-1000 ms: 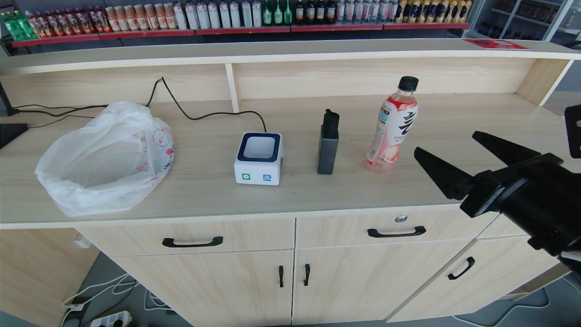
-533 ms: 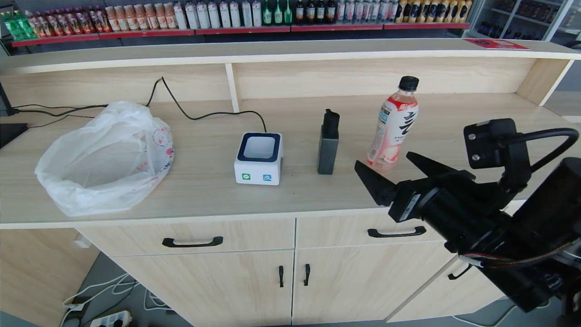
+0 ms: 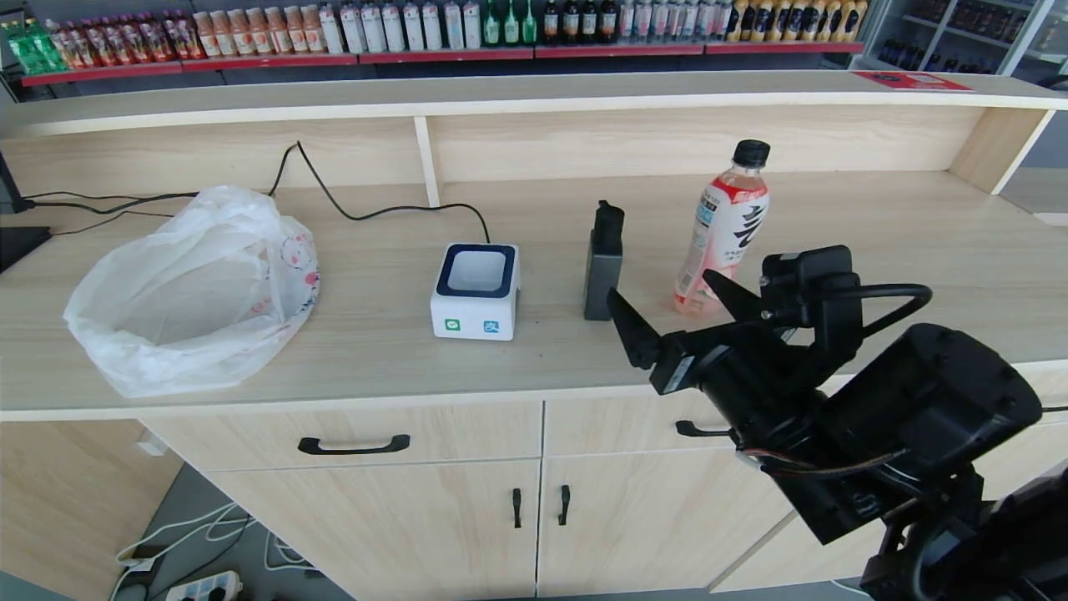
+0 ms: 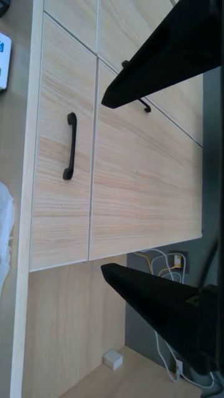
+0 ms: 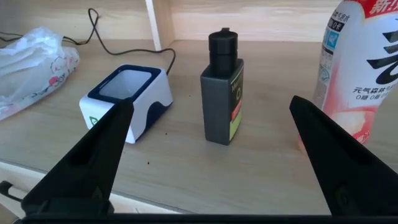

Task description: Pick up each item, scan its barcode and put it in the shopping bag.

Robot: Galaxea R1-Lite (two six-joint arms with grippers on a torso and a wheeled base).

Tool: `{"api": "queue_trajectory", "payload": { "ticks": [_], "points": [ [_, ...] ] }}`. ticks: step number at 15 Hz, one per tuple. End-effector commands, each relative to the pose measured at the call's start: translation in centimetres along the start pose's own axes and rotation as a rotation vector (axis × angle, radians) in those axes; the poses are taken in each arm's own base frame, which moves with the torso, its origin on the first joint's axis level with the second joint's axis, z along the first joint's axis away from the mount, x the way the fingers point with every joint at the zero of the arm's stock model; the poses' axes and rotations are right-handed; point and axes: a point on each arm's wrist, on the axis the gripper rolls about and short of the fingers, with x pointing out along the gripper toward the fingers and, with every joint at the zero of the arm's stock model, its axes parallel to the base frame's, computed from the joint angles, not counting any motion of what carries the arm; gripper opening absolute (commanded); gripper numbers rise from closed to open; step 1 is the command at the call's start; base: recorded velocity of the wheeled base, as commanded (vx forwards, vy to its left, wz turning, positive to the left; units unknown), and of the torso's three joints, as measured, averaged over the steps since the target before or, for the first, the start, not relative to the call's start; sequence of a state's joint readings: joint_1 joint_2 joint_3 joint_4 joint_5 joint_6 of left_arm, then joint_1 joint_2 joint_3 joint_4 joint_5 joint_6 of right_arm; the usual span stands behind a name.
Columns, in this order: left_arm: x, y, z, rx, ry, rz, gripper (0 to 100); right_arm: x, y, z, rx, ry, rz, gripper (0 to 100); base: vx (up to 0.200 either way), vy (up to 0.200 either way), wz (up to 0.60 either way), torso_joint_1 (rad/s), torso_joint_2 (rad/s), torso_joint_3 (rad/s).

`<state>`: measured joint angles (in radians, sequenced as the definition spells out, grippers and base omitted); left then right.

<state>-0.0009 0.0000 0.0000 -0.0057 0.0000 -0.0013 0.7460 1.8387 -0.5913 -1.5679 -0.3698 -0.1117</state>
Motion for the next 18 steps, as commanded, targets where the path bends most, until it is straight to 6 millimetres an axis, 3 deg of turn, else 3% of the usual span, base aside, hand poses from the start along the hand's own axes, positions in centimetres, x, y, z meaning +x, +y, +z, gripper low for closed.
{"api": "queue_trajectory", "payload": {
  "ticks": [1, 13, 18],
  "points": [
    [0.0, 0.0, 0.0, 0.000, 0.001, -0.001, 100, 0.5, 0.4, -1.2, -0.014, 0.025, 0.004, 100, 0.000, 0.000, 0.00, 0.000, 0.00, 0.000],
    [0.0, 0.0, 0.0, 0.000, 0.001, 0.001, 100, 1.5, 0.8, -1.2, -0.007, 0.001, 0.001, 100, 0.000, 0.000, 0.00, 0.000, 0.00, 0.000],
    [0.0, 0.0, 0.0, -0.002, 0.001, -0.001, 100, 1.6, 0.7, -1.1, 0.005, -0.003, -0.002, 100, 0.000, 0.200, 0.00, 0.000, 0.00, 0.000]
  ]
}}
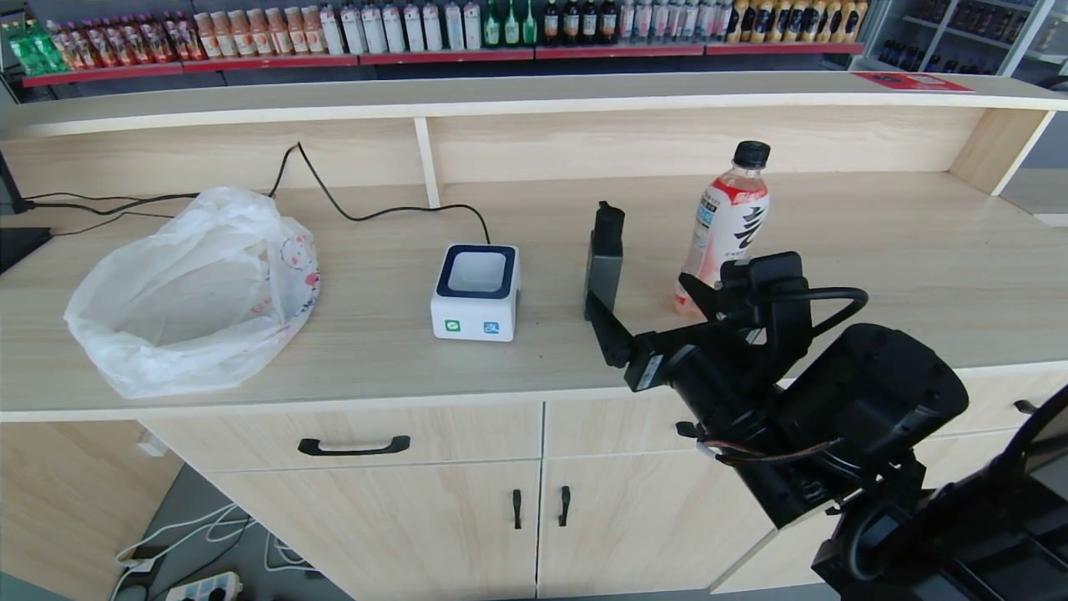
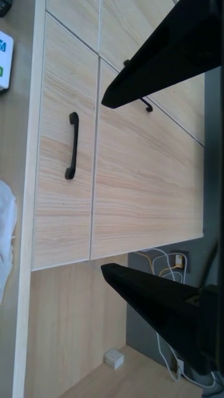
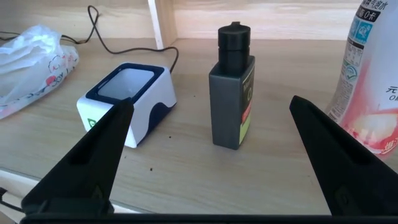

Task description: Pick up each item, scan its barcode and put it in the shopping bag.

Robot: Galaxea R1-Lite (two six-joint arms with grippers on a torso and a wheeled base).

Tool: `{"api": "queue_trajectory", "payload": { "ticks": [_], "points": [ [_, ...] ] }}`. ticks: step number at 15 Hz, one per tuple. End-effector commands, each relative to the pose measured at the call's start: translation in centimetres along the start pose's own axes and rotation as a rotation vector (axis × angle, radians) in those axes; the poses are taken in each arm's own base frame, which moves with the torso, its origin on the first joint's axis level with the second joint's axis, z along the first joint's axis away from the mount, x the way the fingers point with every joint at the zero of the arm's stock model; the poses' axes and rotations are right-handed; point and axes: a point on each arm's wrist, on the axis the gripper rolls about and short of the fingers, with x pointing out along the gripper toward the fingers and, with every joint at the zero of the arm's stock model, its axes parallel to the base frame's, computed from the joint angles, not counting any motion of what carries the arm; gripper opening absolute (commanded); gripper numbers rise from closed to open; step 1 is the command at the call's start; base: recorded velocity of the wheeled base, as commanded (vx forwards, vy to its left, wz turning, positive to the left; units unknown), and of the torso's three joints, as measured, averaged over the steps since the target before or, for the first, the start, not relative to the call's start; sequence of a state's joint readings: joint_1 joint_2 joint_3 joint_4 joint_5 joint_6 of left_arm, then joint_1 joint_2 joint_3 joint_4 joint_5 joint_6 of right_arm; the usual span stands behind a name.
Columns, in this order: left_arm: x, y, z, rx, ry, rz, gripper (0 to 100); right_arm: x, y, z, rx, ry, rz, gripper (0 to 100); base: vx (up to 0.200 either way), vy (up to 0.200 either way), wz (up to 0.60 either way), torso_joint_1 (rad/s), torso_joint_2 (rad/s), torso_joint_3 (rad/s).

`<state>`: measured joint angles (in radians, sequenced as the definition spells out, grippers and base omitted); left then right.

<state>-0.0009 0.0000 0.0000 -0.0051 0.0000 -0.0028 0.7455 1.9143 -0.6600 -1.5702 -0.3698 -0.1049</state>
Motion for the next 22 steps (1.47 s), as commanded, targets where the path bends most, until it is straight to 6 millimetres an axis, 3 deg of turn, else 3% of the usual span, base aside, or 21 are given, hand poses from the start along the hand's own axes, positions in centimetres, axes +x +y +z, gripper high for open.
{"api": "queue_trajectory", "payload": {
  "ticks": [1, 5, 9, 15, 22],
  "points": [
    [0.0, 0.0, 0.0, 0.000, 0.001, 0.001, 100, 0.0, -0.1, 0.2, 0.007, -0.006, -0.002, 100, 0.000, 0.200, 0.00, -0.012, 0.00, 0.007],
    [0.0, 0.0, 0.0, 0.001, 0.001, -0.001, 100, 0.1, 0.1, -0.8, -0.004, 0.022, -0.016, 100, 0.000, 0.000, 0.00, 0.000, 0.00, 0.000],
    [0.0, 0.0, 0.0, 0.001, 0.001, -0.001, 100, 1.0, 0.1, -1.4, -0.002, 0.031, -0.171, 100, 0.000, 0.000, 0.00, 0.000, 0.00, 0.000],
    [0.0, 0.0, 0.0, 0.001, 0.001, 0.001, 100, 1.4, 0.3, -2.3, -0.007, 0.046, -0.177, 100, 0.000, 0.000, 0.00, 0.000, 0.00, 0.000],
    [0.0, 0.0, 0.0, 0.000, 0.001, 0.001, 100, 1.5, -0.5, -2.0, -0.009, 0.039, -0.197, 100, 0.057, 0.000, 0.00, 0.000, 0.00, 0.000]
  ]
}}
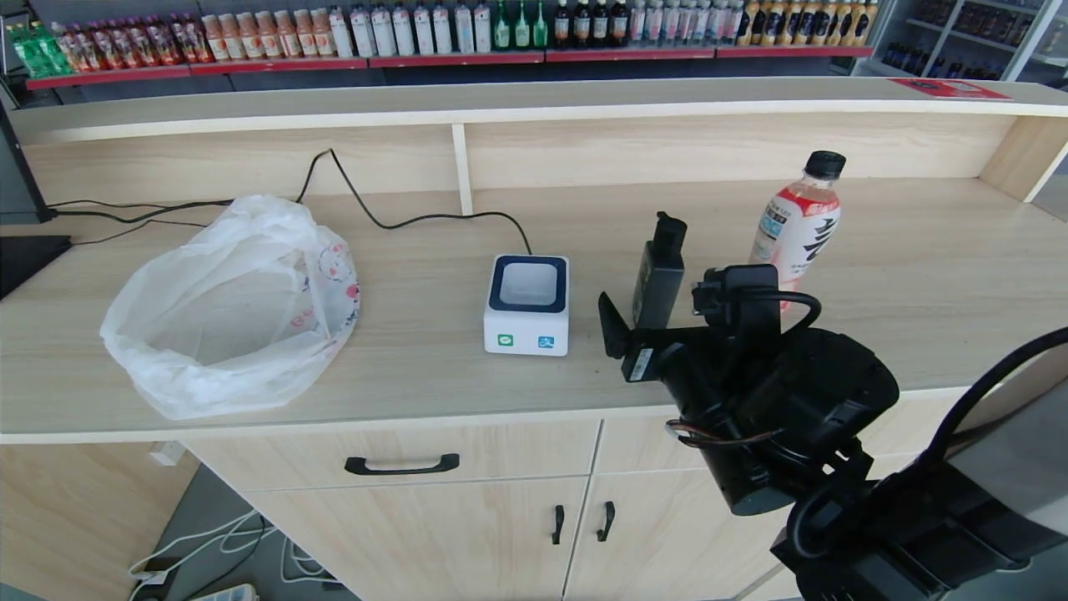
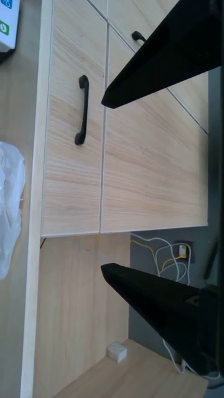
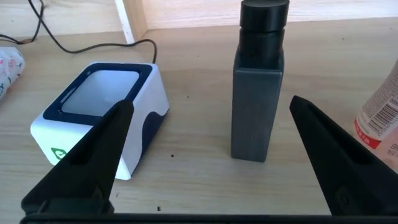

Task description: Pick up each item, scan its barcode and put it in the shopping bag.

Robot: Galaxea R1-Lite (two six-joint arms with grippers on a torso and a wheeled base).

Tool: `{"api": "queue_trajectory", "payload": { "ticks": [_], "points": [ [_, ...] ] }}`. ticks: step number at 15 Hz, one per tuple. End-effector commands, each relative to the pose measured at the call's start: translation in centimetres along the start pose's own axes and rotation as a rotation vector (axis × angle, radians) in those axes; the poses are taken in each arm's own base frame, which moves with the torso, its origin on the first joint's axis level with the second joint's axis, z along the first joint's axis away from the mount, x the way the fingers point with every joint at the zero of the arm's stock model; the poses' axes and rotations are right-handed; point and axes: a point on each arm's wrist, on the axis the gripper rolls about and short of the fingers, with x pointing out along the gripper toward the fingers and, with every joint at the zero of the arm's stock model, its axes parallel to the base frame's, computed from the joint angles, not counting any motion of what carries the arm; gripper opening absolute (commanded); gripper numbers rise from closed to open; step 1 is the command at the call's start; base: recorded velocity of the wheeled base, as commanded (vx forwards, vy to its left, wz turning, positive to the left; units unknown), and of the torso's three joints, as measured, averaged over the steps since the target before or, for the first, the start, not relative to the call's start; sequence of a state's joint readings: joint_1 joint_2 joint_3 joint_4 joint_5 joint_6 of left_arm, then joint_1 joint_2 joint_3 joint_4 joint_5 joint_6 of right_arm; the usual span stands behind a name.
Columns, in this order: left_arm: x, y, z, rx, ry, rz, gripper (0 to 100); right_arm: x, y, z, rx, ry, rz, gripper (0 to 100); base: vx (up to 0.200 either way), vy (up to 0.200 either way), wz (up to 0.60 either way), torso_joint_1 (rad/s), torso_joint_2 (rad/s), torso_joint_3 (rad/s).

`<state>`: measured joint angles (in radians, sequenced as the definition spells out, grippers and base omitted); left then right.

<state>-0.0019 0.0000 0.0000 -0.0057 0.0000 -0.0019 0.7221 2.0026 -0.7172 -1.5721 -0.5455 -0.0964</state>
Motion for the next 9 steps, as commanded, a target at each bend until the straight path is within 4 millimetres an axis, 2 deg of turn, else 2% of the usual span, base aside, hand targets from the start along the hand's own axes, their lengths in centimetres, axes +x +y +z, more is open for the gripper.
{"api": "queue_trajectory", "payload": {
  "ticks": [1, 4, 9],
  "points": [
    [0.0, 0.0, 0.0, -0.001, 0.001, 0.000, 100, -0.1, -0.1, 0.2, 0.001, -0.003, -0.002, 100, 0.000, 0.000, 0.00, 0.000, 0.00, 0.000],
    [0.0, 0.0, 0.0, -0.001, 0.001, 0.002, 100, 0.0, -0.1, 0.2, 0.002, -0.004, -0.002, 100, 0.000, 0.000, 0.00, 0.000, 0.00, 0.000],
    [0.0, 0.0, 0.0, 0.000, 0.001, 0.002, 100, 2.1, -2.0, -0.7, -0.016, -0.010, -0.076, 100, 0.000, 0.000, 0.00, 0.000, 0.00, 0.000]
  ]
}}
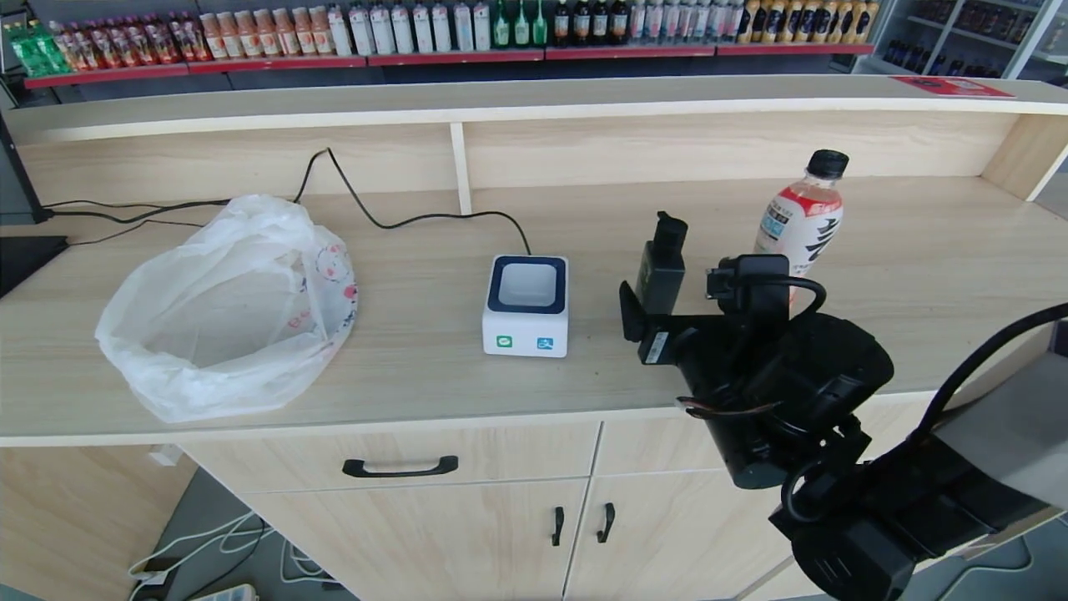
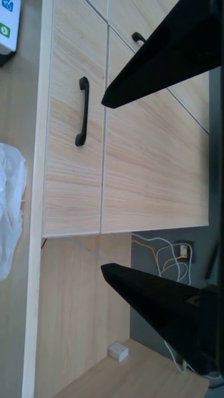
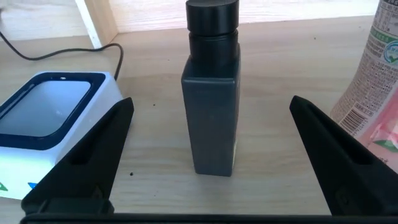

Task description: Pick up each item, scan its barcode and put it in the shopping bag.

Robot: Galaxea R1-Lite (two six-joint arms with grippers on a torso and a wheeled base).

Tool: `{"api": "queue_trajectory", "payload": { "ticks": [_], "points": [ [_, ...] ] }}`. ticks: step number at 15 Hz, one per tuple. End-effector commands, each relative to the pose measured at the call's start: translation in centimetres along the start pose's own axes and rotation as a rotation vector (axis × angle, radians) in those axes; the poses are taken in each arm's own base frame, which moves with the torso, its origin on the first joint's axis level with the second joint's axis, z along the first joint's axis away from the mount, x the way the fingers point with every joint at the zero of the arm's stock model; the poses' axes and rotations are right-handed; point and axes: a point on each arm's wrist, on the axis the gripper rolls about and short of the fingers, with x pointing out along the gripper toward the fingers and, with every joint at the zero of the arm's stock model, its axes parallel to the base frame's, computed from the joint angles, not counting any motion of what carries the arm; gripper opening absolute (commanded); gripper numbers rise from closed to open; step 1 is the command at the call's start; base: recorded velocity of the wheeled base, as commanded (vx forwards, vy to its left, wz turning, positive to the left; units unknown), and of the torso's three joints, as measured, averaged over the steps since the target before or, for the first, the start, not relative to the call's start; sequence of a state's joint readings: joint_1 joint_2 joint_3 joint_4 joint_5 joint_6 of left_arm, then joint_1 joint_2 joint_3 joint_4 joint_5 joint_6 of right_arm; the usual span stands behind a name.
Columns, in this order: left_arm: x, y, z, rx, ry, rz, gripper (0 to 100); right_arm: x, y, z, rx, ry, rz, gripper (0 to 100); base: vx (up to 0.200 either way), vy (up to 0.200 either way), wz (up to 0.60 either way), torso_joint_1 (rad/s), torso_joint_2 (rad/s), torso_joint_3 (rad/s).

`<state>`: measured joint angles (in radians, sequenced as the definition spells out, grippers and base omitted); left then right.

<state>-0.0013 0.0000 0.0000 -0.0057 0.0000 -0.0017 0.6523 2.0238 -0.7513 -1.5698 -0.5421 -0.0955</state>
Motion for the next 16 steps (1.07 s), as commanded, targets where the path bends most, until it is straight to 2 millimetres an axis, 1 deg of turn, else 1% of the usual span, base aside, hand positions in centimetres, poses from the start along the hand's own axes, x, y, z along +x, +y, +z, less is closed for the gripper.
{"api": "queue_trajectory", "payload": {
  "ticks": [1, 7, 11, 13, 16],
  "points": [
    [0.0, 0.0, 0.0, 0.000, 0.001, 0.000, 100, 0.4, -0.2, -0.5, -0.005, 0.004, -0.010, 100, 0.000, 0.000, 0.00, 0.000, 0.00, 0.000],
    [0.0, 0.0, 0.0, -0.001, 0.001, 0.000, 100, 1.9, 0.8, -1.4, 0.005, -0.016, -0.007, 100, 0.000, 0.000, 0.00, 0.000, 0.00, 0.000],
    [0.0, 0.0, 0.0, 0.000, 0.001, 0.000, 100, 2.2, 1.0, -2.3, -0.006, -0.002, -0.007, 100, 0.000, 0.000, 0.00, 0.000, 0.00, 0.000],
    [0.0, 0.0, 0.0, 0.000, 0.001, 0.000, 100, 2.5, 1.1, -2.3, -0.001, -0.011, -0.009, 100, 0.000, 0.000, 0.00, 0.000, 0.00, 0.000],
    [0.0, 0.0, 0.0, -0.001, 0.001, 0.000, 100, 3.4, 0.5, -2.7, -0.005, -0.018, -0.037, 100, 0.000, 0.000, 0.00, 0.000, 0.00, 0.000]
  ]
}}
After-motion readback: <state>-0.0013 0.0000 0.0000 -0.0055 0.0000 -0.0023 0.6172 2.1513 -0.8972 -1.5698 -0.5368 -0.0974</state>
